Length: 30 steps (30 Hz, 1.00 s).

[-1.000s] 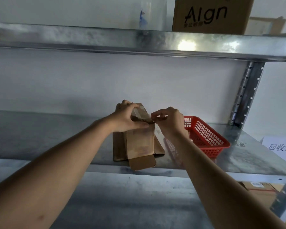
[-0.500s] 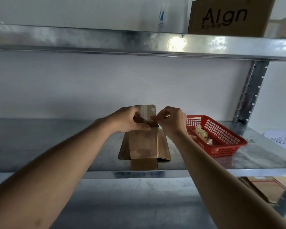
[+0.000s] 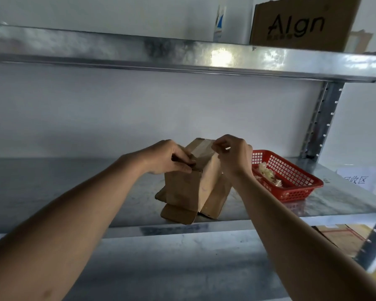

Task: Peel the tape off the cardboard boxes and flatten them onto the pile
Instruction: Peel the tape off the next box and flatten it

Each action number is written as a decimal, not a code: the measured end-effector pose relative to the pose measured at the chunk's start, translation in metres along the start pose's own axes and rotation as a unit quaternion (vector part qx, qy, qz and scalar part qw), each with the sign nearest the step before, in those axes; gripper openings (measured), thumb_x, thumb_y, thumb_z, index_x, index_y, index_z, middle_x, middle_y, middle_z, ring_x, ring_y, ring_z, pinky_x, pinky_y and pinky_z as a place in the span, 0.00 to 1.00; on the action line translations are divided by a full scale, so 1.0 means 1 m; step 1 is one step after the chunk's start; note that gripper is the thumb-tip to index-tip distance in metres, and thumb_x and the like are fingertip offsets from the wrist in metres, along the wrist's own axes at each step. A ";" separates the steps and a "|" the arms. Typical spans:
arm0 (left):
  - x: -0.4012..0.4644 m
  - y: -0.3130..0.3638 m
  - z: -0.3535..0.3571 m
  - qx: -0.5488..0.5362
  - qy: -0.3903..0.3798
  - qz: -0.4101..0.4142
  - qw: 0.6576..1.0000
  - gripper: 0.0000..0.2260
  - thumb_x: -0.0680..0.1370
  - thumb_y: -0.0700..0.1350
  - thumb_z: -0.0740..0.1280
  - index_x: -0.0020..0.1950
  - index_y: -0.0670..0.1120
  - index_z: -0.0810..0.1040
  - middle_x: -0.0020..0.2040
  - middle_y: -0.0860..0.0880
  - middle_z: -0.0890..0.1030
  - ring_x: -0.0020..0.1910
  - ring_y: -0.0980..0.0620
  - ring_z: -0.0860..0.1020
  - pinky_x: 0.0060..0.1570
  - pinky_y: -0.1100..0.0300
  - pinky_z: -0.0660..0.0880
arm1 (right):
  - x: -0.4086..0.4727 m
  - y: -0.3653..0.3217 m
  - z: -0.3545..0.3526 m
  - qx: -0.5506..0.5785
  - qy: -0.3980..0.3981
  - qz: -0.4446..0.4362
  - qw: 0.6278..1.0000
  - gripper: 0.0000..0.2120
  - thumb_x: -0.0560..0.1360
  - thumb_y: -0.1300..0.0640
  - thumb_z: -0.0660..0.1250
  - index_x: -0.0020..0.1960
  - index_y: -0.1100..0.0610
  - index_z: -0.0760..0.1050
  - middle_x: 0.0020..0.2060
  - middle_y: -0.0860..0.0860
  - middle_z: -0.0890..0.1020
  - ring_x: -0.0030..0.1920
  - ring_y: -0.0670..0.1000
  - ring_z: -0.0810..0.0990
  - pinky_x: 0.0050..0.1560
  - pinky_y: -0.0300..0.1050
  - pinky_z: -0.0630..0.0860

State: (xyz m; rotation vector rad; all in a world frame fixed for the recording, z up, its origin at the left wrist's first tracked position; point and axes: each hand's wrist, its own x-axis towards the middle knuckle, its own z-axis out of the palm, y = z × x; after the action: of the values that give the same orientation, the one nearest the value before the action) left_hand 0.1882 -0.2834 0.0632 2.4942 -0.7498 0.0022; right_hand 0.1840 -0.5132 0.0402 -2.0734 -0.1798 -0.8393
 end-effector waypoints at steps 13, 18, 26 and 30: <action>0.001 0.026 0.015 0.103 0.114 -0.041 0.987 0.23 0.68 0.66 0.78 0.50 0.52 0.76 0.45 0.54 0.80 0.44 0.54 0.79 0.41 0.54 0.78 | 0.013 -0.011 0.003 -0.054 -0.115 -0.077 0.989 0.03 0.76 0.54 0.76 0.49 0.49 0.88 0.47 0.44 0.87 0.47 0.42 0.83 0.46 0.31 0.75; -0.006 0.014 -0.003 0.063 0.066 -0.048 0.995 0.27 0.66 0.66 0.77 0.60 0.55 0.81 0.54 0.58 0.82 0.53 0.58 0.80 0.53 0.53 0.81 | 0.022 -0.009 0.013 -0.075 -0.218 -0.052 0.972 0.10 0.77 0.54 0.75 0.57 0.47 0.86 0.52 0.43 0.86 0.52 0.44 0.82 0.51 0.37 0.78; -0.014 -0.008 -0.016 0.010 -0.002 -0.043 0.999 0.26 0.73 0.55 0.79 0.70 0.55 0.80 0.69 0.61 0.79 0.67 0.58 0.76 0.69 0.51 0.74 | 0.038 -0.019 0.019 -0.049 -0.235 -0.076 0.968 0.12 0.62 0.53 0.86 0.42 0.49 0.86 0.36 0.43 0.84 0.37 0.41 0.81 0.33 0.29 0.71; -0.016 -0.014 -0.018 -0.003 -0.002 -0.046 0.999 0.28 0.72 0.57 0.80 0.72 0.57 0.79 0.70 0.63 0.77 0.67 0.61 0.75 0.70 0.53 0.73 | 0.042 -0.016 0.031 -0.045 -0.200 -0.077 0.976 0.08 0.64 0.55 0.86 0.39 0.51 0.88 0.32 0.43 0.84 0.38 0.40 0.81 0.33 0.28 0.70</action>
State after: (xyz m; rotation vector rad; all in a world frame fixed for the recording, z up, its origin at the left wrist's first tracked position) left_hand 0.1845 -0.2564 0.0695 2.5222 -0.6350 -0.0375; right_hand 0.2250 -0.4869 0.0644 -2.3193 -0.5347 -0.5155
